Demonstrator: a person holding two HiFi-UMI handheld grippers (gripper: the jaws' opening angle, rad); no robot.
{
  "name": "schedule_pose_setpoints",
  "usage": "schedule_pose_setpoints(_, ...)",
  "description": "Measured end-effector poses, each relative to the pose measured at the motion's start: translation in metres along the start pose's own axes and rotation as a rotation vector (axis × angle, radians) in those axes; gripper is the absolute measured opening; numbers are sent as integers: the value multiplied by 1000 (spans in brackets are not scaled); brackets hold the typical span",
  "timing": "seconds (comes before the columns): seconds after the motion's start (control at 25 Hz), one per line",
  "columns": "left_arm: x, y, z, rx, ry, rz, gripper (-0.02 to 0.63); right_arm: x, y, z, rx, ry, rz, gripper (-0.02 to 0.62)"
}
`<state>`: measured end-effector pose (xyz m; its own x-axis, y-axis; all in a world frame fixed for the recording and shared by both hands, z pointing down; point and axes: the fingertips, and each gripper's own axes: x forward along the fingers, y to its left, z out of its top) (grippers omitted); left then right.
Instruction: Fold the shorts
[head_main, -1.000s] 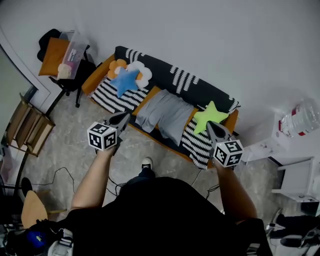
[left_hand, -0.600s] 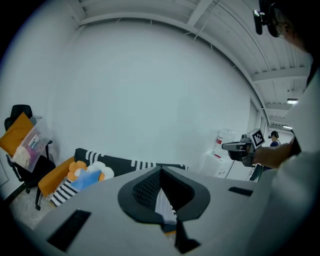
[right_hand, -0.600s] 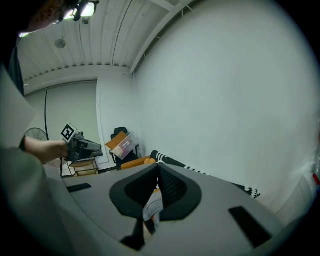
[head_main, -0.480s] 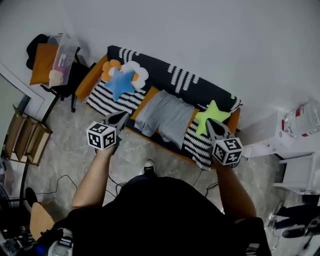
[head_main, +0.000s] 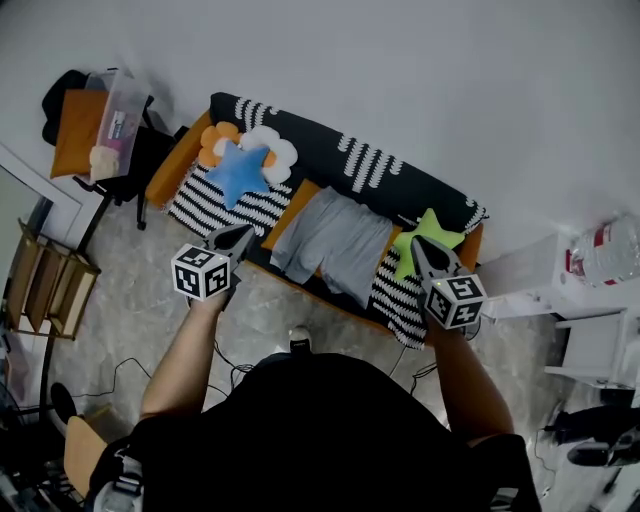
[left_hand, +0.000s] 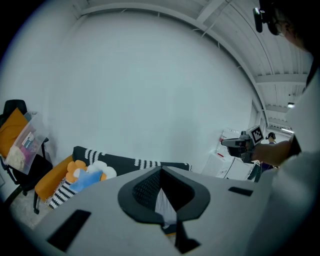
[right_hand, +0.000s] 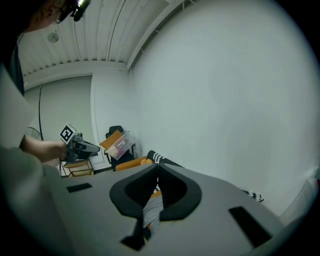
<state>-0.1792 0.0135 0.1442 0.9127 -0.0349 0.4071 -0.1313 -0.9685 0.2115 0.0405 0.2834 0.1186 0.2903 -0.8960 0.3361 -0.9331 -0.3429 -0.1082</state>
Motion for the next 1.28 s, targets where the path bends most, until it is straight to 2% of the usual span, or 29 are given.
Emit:
schedule_pose_setpoints(0.68, 17, 70, 20, 6, 11, -29, 18, 57, 9, 29, -9, -29, -53, 9)
schedule_pose_setpoints(1.28, 20, 85, 24, 10, 13, -16, 18, 80, 13, 35, -13, -31, -23, 9)
